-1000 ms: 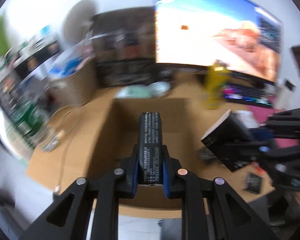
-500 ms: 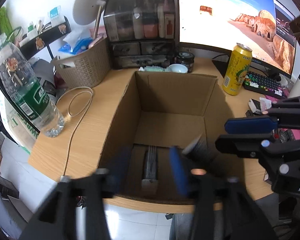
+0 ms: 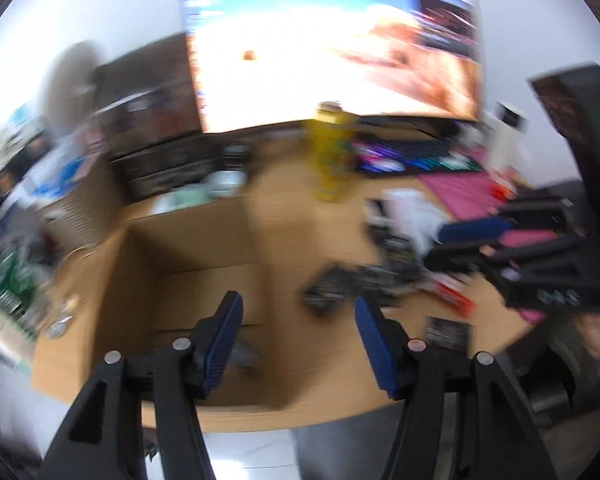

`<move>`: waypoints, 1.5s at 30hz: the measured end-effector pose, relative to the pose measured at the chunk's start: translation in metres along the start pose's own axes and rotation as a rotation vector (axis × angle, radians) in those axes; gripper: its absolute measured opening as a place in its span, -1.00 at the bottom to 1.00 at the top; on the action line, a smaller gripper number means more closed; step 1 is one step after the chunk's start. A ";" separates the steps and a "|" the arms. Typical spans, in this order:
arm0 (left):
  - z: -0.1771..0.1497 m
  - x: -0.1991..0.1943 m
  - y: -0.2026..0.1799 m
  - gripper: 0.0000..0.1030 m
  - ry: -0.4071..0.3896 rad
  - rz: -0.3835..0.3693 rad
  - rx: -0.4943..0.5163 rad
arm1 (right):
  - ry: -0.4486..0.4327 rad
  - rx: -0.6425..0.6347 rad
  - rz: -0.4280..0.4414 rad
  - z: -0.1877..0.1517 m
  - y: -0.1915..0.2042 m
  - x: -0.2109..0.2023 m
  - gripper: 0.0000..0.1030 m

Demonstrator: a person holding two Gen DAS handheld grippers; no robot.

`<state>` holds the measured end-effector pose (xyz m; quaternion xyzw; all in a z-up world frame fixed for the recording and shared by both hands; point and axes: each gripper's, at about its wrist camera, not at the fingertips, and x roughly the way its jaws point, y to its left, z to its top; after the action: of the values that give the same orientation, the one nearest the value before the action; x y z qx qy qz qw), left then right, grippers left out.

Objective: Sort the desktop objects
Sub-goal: 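Open both tools to drop the tissue packs into the box, then return to the pile and grasp a white-edged tissue pack with the right tool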

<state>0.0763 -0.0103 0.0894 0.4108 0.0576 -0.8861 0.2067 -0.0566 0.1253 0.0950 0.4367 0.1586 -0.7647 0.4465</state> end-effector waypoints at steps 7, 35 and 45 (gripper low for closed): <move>-0.025 0.090 -0.071 0.36 0.233 -0.041 0.087 | 0.145 0.156 -0.124 -0.078 -0.068 0.029 -0.34; -0.041 0.120 -0.054 0.36 0.295 -0.003 0.022 | 0.117 0.264 -0.097 -0.105 -0.088 0.030 -0.34; -0.039 0.125 -0.069 0.36 0.299 -0.023 0.057 | 0.094 0.387 -0.209 -0.084 -0.186 0.036 -0.34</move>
<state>0.0031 0.0236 -0.0350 0.5431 0.0673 -0.8187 0.1739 -0.1727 0.2616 -0.0092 0.5307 0.0740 -0.8017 0.2648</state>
